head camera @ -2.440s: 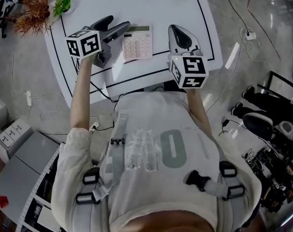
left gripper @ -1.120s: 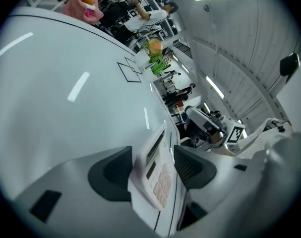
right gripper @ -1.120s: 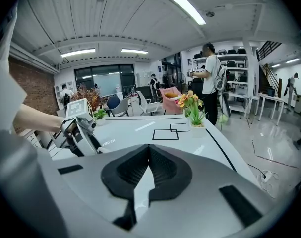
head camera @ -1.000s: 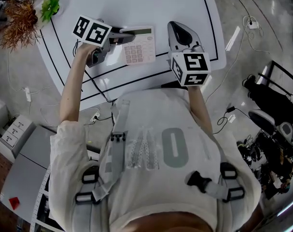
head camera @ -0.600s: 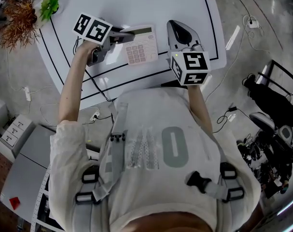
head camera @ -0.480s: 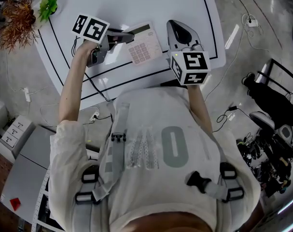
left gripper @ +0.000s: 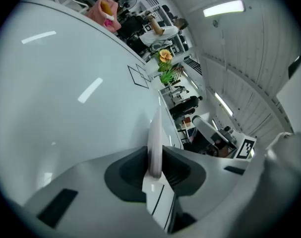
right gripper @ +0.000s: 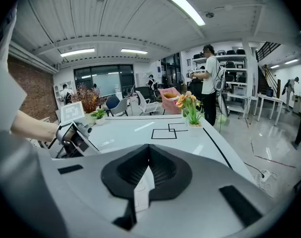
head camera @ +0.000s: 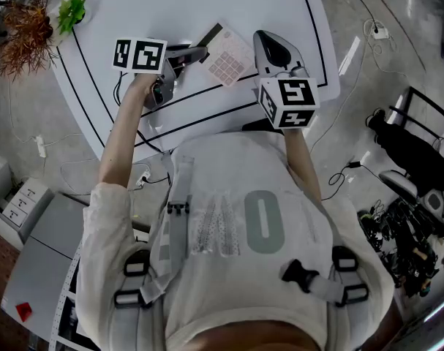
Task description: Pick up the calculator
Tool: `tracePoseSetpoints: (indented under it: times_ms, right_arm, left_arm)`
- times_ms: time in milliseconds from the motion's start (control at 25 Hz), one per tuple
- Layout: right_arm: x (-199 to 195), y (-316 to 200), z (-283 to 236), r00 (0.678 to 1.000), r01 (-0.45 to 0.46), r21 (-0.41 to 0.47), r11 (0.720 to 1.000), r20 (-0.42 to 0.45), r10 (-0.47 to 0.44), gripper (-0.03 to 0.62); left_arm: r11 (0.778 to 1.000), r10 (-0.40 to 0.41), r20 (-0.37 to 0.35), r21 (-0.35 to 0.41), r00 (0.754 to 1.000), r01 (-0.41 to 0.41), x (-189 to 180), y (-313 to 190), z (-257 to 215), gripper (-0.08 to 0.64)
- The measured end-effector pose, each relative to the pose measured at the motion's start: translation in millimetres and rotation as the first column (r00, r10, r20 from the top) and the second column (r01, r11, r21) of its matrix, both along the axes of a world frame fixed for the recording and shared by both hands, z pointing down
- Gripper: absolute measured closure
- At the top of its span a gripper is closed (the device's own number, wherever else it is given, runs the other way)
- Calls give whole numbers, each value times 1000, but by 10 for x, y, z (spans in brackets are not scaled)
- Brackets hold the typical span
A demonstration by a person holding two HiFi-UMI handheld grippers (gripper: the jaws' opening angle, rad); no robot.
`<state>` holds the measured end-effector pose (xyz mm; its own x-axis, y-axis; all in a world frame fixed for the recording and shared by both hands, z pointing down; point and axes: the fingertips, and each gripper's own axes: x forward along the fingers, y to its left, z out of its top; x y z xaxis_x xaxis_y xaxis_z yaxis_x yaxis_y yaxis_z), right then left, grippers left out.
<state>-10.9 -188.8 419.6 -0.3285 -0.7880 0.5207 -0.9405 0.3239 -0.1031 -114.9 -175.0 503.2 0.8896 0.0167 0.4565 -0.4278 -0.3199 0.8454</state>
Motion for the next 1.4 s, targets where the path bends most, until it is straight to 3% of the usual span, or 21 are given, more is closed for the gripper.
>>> tracePoseSetpoints:
  times_ms: [200, 360, 560, 680, 840, 960, 1160, 1320, 1400]
  right_arm:
    - [0, 34, -40, 1000, -1, 11, 1000, -1, 1, 584]
    - [-5, 55, -74, 1000, 3, 22, 1000, -3, -3, 584]
    - [-7, 98, -172, 1000, 16, 48, 999, -7, -16, 584]
    - [-40, 81, -264, 999, 48, 80, 996, -29, -46, 584]
    - [-92, 2, -486, 994, 98, 145, 985, -55, -91, 584]
    - [-108, -38, -620, 992, 118, 181, 976, -56, -110, 584]
    - [-119, 15, -763, 991, 134, 221, 966, -46, -127, 584]
    - [-328, -12, -858, 985, 173, 261, 950, -33, -171, 584]
    - [-402, -13, -911, 981, 193, 279, 941, -24, -194, 584]
  left_arm:
    - [990, -86, 34, 117, 996, 81, 12, -52, -96, 476]
    - [969, -165, 63, 196, 984, 150, 13, -149, -181, 476]
    - [908, -292, 59, 331, 955, 257, 6, -310, -444, 477]
    - [854, -343, 65, 436, 937, 282, -36, -370, -625, 476]
    - [758, -414, 85, 584, 906, 291, -135, -446, -895, 477]
    - [660, -497, 96, 687, 862, 304, -229, -509, -1124, 477]
    - [478, -645, 84, 820, 759, 315, -399, -465, -1538, 477]
    - [310, -773, 18, 883, 635, 353, -770, -375, -1908, 477]
    - [252, -806, 8, 910, 592, 329, -913, -305, -2043, 476]
